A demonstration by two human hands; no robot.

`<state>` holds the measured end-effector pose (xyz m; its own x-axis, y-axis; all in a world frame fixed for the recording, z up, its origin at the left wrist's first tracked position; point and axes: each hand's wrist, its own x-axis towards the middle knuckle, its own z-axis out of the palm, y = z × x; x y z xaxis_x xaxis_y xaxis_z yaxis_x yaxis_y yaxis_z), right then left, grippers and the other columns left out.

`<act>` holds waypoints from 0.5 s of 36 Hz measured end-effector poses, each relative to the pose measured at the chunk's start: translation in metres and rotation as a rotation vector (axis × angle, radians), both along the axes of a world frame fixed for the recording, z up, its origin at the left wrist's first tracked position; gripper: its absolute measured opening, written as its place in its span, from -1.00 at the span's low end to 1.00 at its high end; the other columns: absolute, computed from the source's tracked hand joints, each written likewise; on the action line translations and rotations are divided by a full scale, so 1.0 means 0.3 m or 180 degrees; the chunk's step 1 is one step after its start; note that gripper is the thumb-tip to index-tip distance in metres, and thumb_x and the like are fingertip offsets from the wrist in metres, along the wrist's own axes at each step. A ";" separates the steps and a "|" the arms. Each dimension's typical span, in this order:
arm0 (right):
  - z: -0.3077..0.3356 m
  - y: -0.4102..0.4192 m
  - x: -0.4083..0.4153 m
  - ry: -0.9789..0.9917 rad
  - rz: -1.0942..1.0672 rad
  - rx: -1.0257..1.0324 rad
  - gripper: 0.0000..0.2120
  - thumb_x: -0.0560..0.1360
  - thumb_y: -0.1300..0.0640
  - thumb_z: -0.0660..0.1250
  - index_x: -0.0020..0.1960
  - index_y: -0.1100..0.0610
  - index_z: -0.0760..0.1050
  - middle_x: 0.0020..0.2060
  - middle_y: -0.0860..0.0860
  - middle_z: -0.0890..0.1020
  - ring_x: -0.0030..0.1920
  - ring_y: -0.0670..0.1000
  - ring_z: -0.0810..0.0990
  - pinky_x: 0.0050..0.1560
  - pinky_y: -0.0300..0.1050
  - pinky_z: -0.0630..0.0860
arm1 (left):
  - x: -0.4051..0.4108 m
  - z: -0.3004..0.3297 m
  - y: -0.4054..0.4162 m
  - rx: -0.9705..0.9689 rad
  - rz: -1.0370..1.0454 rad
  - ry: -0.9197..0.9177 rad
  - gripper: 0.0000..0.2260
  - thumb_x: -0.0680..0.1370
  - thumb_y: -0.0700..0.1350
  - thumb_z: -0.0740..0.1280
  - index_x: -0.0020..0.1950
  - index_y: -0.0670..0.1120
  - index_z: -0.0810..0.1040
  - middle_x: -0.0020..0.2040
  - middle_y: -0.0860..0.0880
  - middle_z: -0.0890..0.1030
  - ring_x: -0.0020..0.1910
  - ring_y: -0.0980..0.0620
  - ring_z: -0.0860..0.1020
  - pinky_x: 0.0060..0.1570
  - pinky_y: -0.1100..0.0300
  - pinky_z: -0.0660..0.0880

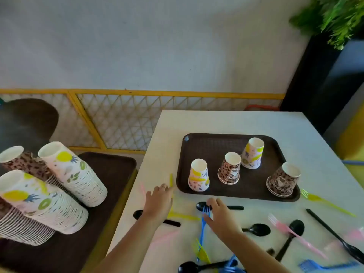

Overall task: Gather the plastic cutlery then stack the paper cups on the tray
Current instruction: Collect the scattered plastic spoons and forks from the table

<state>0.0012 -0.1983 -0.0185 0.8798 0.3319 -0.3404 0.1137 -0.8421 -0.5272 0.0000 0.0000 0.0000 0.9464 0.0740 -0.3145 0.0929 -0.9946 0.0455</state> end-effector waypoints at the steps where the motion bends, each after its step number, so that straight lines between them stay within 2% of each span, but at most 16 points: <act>1: -0.002 0.002 0.003 0.0050 0.0051 -0.0129 -0.59 0.53 0.00 0.24 0.32 0.11 0.26 0.17 0.04 0.42 0.15 0.06 0.49 0.09 -0.12 0.42 | -0.001 0.001 0.010 -0.0014 0.0047 0.0054 -0.68 0.61 -0.09 0.12 0.37 0.00 0.29 0.32 -0.05 0.34 0.26 -0.08 0.36 0.14 0.00 0.36; 4: 0.011 0.006 0.012 0.0075 0.0047 -0.0290 -0.47 0.51 -0.03 0.26 0.39 0.11 0.17 0.21 0.05 0.39 0.19 0.08 0.48 0.12 -0.11 0.42 | 0.000 -0.003 0.034 -0.0195 0.0270 0.0191 -0.64 0.57 -0.05 0.23 0.36 0.02 0.28 0.33 -0.07 0.29 0.28 -0.10 0.29 0.12 -0.05 0.38; 9: 0.020 0.010 0.046 -0.0042 -0.0088 -0.0272 -0.46 0.49 0.05 0.29 0.38 0.14 0.17 0.21 0.08 0.40 0.20 0.09 0.46 0.13 -0.09 0.44 | 0.022 -0.001 0.034 -0.0338 0.0342 0.0349 -0.52 0.52 -0.07 0.33 0.39 0.06 0.23 0.34 -0.10 0.25 0.30 -0.14 0.26 0.13 -0.14 0.38; 15: 0.017 0.049 0.055 0.0035 -0.0345 -0.0309 -0.46 0.50 0.26 0.18 0.43 0.16 0.10 0.23 0.15 0.44 0.17 0.14 0.50 0.08 -0.07 0.43 | 0.023 -0.027 0.040 -0.0510 0.0315 0.0089 -0.65 0.52 -0.10 0.34 0.27 -0.02 0.34 0.26 -0.08 0.31 0.23 -0.09 0.32 0.02 -0.01 0.42; 18: 0.009 0.056 0.051 0.0070 -0.0559 -0.0105 -0.44 0.48 0.33 0.17 0.43 0.17 0.11 0.16 0.19 0.51 0.11 0.18 0.54 0.01 -0.06 0.43 | 0.020 -0.038 0.049 -0.0553 0.0254 -0.0003 -0.69 0.53 -0.11 0.33 0.24 -0.04 0.36 0.24 -0.08 0.32 0.21 -0.09 0.33 0.03 0.00 0.44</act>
<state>0.0165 -0.1814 -0.0159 0.9154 0.1621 -0.3684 -0.0480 -0.8648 -0.4998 0.0061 0.0146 -0.0114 0.9400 0.0936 -0.3281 0.1712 -0.9612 0.2161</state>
